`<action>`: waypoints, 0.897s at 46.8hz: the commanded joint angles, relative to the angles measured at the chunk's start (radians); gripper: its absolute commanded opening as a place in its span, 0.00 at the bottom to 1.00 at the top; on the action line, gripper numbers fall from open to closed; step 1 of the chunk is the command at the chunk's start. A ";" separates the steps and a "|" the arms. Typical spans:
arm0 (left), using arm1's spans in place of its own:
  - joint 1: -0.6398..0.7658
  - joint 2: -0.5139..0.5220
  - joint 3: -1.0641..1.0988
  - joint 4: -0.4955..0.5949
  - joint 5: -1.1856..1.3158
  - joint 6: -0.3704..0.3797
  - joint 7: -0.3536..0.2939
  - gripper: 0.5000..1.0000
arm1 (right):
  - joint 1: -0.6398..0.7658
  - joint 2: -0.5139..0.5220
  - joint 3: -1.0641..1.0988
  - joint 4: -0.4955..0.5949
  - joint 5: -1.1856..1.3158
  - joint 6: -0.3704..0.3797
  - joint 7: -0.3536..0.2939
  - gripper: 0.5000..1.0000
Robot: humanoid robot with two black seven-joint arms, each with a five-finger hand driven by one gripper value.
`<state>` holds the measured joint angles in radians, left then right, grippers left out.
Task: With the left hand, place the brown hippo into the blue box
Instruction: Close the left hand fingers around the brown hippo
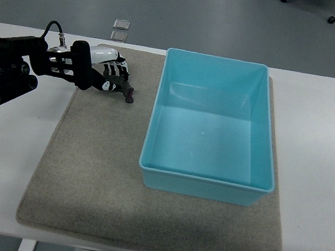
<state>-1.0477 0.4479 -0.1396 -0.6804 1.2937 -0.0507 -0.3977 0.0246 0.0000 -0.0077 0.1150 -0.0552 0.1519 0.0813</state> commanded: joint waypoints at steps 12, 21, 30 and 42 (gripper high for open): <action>-0.009 0.006 0.000 0.001 0.001 0.000 0.000 0.00 | 0.001 0.000 0.000 0.000 0.000 0.000 0.000 0.87; -0.014 0.008 -0.002 0.001 -0.001 0.000 0.000 0.00 | 0.000 0.000 0.000 0.000 0.000 0.000 0.000 0.87; -0.015 0.008 -0.002 0.001 -0.001 -0.003 0.000 0.00 | 0.000 0.000 0.000 0.000 0.000 0.000 0.000 0.87; -0.018 0.009 -0.003 0.001 -0.005 -0.015 0.002 0.00 | 0.000 0.000 0.000 0.000 0.000 0.000 0.000 0.87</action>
<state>-1.0634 0.4559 -0.1410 -0.6795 1.2932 -0.0608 -0.3972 0.0245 0.0000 -0.0077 0.1150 -0.0552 0.1519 0.0813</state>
